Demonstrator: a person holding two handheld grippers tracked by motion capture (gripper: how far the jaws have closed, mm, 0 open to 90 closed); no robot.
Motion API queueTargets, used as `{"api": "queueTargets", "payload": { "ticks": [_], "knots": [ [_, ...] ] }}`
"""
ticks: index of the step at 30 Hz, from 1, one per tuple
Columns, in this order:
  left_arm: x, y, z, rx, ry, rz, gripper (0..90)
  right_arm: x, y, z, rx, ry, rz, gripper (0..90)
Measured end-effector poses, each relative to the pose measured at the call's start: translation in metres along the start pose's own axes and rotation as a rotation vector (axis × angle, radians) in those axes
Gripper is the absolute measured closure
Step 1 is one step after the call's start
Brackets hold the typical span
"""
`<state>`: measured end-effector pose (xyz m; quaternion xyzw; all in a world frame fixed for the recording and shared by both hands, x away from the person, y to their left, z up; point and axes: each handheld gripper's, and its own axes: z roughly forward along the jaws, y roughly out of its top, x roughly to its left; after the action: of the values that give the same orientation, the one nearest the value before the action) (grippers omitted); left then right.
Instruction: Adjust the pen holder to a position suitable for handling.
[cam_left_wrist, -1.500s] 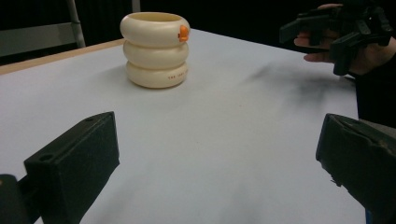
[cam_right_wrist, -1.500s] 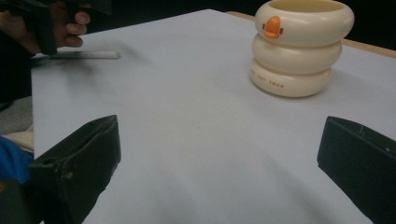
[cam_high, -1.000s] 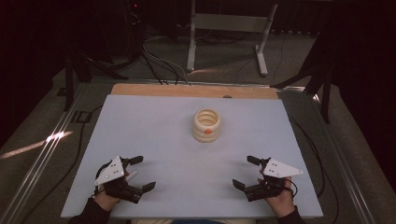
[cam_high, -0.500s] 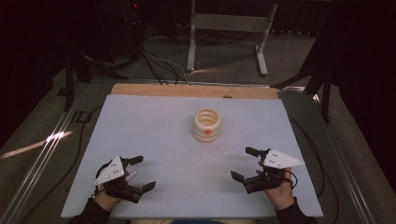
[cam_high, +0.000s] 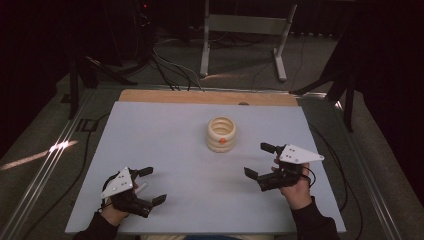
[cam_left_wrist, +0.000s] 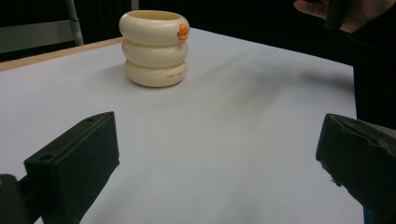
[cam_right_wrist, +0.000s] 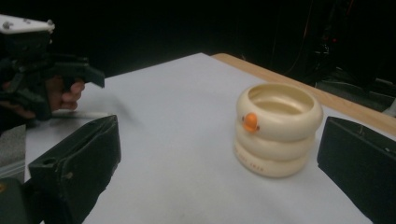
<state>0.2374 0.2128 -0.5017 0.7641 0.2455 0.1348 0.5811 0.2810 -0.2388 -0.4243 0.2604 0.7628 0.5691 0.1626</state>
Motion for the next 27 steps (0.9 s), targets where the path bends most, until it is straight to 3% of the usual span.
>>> {"api": "queueTargets", "payload": {
  "ticks": [9, 27],
  "knots": [
    [0.000, 0.001, -0.001, -0.004, 0.000, 0.002, 0.1, -0.011, 0.018, 0.017, -0.002, 0.000, 0.013, 0.0],
    [-0.001, 0.001, -0.002, -0.006, 0.000, 0.006, 0.1, -0.036, 0.036, 0.062, 0.033, -0.005, 0.114, 0.0]
  ]
}}
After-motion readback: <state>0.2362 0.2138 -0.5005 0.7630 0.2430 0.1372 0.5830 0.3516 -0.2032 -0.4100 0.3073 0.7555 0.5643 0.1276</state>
